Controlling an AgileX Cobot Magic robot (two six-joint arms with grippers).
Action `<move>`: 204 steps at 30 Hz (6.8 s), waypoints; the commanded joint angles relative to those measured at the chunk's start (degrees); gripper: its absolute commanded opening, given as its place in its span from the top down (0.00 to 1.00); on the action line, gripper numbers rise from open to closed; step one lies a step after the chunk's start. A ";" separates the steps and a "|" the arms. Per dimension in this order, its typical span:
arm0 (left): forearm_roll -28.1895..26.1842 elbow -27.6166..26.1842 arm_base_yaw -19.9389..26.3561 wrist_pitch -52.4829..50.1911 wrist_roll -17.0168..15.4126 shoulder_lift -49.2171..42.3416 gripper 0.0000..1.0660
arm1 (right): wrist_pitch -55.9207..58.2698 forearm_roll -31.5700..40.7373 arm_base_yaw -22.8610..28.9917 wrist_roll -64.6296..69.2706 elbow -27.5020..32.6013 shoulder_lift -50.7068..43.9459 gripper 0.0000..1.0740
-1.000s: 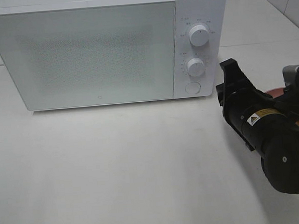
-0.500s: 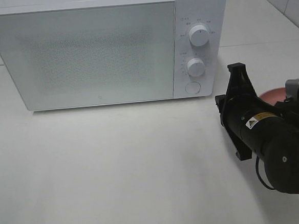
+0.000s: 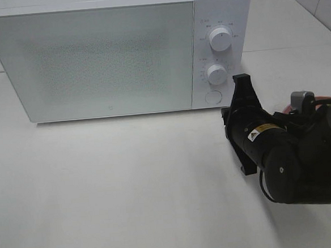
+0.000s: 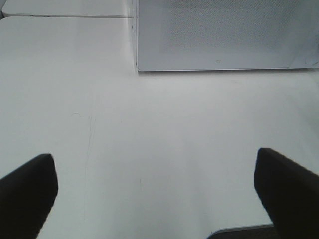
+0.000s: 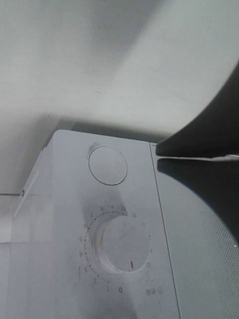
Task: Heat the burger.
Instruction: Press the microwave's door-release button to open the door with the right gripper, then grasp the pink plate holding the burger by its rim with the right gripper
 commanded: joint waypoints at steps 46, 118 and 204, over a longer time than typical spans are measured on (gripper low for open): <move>-0.23 0.17 -0.17 -0.80 -0.34 -0.06 0.06 | 4.13 -0.69 -9.51 -3.78 -22.06 12.72 1.00; -0.23 0.17 -0.17 -0.80 -0.34 -0.06 0.06 | 60.45 -4.81 -15.53 -53.86 -13.75 -14.38 0.99; -0.23 0.17 -0.17 -0.80 -0.34 -0.06 0.06 | 89.38 -54.03 -27.50 -70.24 -22.06 -3.72 0.17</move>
